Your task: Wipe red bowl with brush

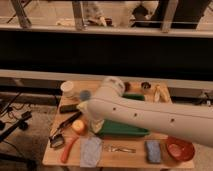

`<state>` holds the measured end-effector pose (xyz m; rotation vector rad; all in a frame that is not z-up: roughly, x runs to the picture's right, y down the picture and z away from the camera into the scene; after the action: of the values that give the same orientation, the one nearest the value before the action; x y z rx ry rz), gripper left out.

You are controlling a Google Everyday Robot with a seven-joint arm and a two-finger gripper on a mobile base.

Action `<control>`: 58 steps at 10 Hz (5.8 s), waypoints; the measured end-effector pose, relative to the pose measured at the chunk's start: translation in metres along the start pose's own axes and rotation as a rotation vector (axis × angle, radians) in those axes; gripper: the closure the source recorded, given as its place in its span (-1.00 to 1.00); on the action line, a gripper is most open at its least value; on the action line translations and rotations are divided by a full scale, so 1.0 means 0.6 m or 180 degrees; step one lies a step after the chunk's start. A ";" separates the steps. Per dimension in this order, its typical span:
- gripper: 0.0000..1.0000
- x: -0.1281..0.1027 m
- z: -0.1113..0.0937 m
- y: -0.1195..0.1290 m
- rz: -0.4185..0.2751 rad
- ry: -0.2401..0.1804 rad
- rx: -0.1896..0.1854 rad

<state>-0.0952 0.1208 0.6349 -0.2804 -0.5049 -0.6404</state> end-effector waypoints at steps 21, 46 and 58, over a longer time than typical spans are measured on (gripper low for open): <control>-0.60 -0.037 0.159 -0.117 -0.0037 -0.0507 -0.0023; -0.60 -0.089 0.333 -0.175 -0.0017 -0.1137 -0.0223; -0.60 -0.072 0.391 -0.159 0.0030 -0.1167 -0.0266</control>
<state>-0.2695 0.1625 0.8191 -0.4835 -0.8285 -0.6040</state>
